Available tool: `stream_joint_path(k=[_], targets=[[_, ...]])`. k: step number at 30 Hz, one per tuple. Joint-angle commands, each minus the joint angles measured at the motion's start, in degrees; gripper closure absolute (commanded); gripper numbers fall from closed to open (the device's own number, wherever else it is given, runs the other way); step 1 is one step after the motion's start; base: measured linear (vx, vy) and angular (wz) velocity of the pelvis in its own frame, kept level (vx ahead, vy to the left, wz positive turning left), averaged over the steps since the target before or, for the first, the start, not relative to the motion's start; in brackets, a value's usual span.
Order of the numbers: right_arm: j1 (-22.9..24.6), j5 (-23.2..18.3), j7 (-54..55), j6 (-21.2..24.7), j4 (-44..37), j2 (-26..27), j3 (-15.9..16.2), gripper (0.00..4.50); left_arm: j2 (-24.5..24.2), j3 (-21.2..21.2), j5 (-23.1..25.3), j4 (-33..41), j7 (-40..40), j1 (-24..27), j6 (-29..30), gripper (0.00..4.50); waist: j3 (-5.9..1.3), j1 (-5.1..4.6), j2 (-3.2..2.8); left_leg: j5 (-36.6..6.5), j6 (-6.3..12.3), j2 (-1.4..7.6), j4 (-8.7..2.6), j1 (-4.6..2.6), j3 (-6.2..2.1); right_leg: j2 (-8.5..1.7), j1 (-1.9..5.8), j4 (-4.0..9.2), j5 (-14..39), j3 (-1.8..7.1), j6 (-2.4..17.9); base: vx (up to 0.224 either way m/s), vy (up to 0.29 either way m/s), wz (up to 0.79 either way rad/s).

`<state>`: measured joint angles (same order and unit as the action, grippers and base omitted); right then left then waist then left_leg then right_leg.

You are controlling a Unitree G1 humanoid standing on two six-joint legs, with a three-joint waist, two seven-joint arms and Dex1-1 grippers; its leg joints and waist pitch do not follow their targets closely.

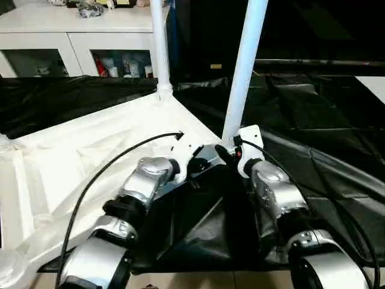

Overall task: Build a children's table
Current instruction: Rotate leg to tighten

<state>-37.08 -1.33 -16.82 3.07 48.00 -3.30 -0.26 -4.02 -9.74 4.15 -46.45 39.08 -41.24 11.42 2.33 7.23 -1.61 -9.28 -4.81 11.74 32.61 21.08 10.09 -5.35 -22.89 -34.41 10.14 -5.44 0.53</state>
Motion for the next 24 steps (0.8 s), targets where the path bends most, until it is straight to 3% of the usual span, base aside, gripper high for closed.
stream_joint_path(k=[1,5,8,15,20,24], targets=[[0.4,-0.6,-5.2,-0.9,0.0,4.7,3.0,1.45,2.2,-0.6,-0.6,-0.7,-2.4,-1.4,-2.0,4.5,-3.4,-0.34,0.98,-13.7,2.29,1.21,-3.66,-0.47,-0.26,-3.42,2.59,5.01,18.4,2.75,7.7,0.0,0.0,0.0],[0.6,-2.1,-8.5,-1.8,-1.1,3.7,2.3,1.0,1.2,-0.1,-1.5,-0.5,-0.7,-1.3,-2.5,4.5,-3.34,-0.3,1.05,-14.3,2.74,1.18,-3.67,-0.38,-0.25,-3.46,2.66,5.03,18.2,2.71,8.1,0.0,0.0,0.0],[1.1,-3.0,-15.9,-1.6,-2.8,0.6,3.5,0.6,-0.6,0.6,-2.9,1.3,3.9,0.0,-2.5,4.5,-3.37,-0.6,1.17,-13.7,3.27,1.13,-3.6,-0.12,-0.25,-3.38,2.91,4.85,17.0,2.66,8.4,0.0,0.0,0.0],[3.6,-5.0,-34.6,1.3,-9.1,-8.9,6.5,0.53,-7.3,-0.8,-6.5,7.9,20.6,4.3,-3.0,4.5,-3.48,-0.4,0.99,-11.2,5.37,1.46,-3.21,0.05,-0.06,-3.2,3.08,4.21,13.0,2.58,10.5,0.0,0.0,0.0],[4.4,-5.5,-42.1,2.8,-10.8,-13.1,7.1,0.53,-11.3,-1.2,-8.5,11.8,27.2,6.1,-0.2,4.5,-3.54,-0.24,0.75,-11.4,5.13,1.71,-3.14,-0.28,0.05,-3.12,2.62,3.92,11.5,2.63,12.5,0.0,0.0,0.0],[4.2,-5.7,-44.8,3.1,-10.9,-14.4,7.7,0.53,-12.8,-1.2,-9.1,13.7,30.0,7.4,0.7,4.5,-3.47,0.2,0.83,-12.4,3.99,1.77,-3.29,-0.33,-0.02,-3.32,2.72,3.96,13.1,2.69,12.1,0.0,0.0,0.0]])
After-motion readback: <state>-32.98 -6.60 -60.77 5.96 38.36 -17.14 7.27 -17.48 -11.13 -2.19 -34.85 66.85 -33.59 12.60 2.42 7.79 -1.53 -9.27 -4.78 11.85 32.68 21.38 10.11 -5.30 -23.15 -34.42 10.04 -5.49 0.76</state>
